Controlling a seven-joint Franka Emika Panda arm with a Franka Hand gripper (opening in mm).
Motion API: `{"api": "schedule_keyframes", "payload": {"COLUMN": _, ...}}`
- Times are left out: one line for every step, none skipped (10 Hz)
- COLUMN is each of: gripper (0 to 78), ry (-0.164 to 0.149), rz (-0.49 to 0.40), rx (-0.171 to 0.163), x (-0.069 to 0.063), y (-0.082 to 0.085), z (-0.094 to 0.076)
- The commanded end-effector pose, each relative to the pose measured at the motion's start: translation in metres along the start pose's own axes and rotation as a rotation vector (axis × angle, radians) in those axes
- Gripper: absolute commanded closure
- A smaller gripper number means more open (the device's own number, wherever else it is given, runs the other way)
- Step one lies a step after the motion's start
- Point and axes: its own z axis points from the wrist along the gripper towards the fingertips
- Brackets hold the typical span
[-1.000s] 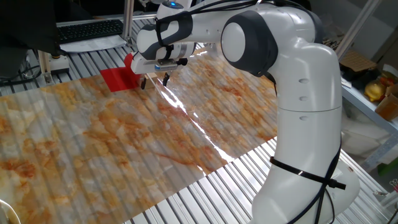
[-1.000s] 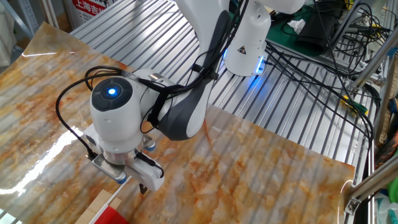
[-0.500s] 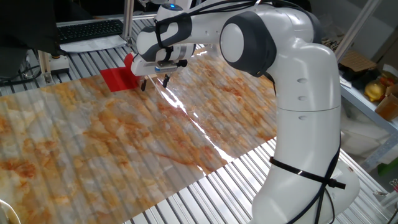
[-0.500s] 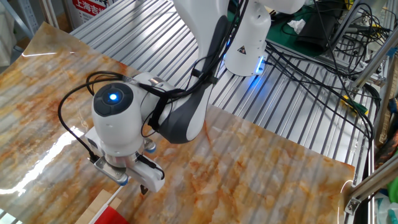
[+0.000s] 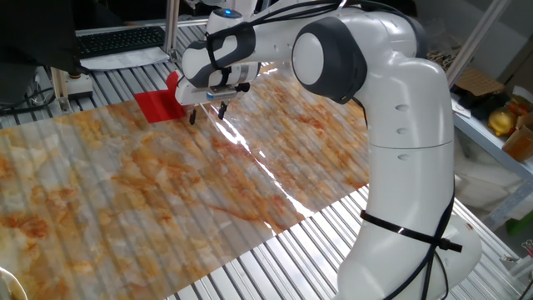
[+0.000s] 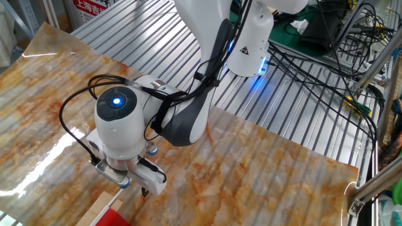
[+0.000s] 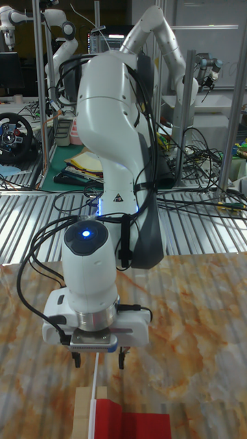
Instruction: Wave the flag
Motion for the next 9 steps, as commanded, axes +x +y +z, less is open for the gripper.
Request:
{"api": "schedule_keyframes", "payload": {"gripper": 0.1, "ry": -0.005, "rz": -0.003, "rx": 0.0, "x": -0.0014, "y": -0.0005, "z": -0.0018}}
{"api": "schedule_keyframes", "payload": {"gripper": 0.1, "ry": -0.005, "rz": -0.005, "rx": 0.0, "x": -0.0015, "y": -0.0005, "z": -0.0019}}
{"api": "schedule_keyframes", "payload": {"gripper": 0.1, "ry": -0.005, "rz": -0.005, "rx": 0.0, "x": -0.0017, "y": -0.0005, "z": -0.0021}}
{"api": "schedule_keyframes", "payload": {"gripper": 0.1, "ry": -0.006, "rz": -0.005, "rx": 0.0, "x": -0.002, "y": -0.0005, "z": -0.0023}}
{"api": "schedule_keyframes", "payload": {"gripper": 0.1, "ry": -0.006, "rz": -0.005, "rx": 0.0, "x": -0.002, "y": -0.0005, "z": -0.0024}}
{"api": "schedule_keyframes", "payload": {"gripper": 76.4, "ry": -0.006, "rz": -0.005, "rx": 0.0, "x": -0.002, "y": -0.0005, "z": -0.0024}}
{"api": "schedule_keyframes", "payload": {"gripper": 76.4, "ry": -0.006, "rz": -0.005, "rx": 0.0, "x": -0.002, "y": -0.0005, "z": -0.0024}}
{"api": "schedule_keyframes", "payload": {"gripper": 76.4, "ry": -0.006, "rz": -0.005, "rx": 0.0, "x": -0.002, "y": -0.0005, "z": -0.0024}}
{"api": "schedule_keyframes", "payload": {"gripper": 76.4, "ry": -0.006, "rz": -0.005, "rx": 0.0, "x": -0.002, "y": -0.0005, "z": -0.0024}}
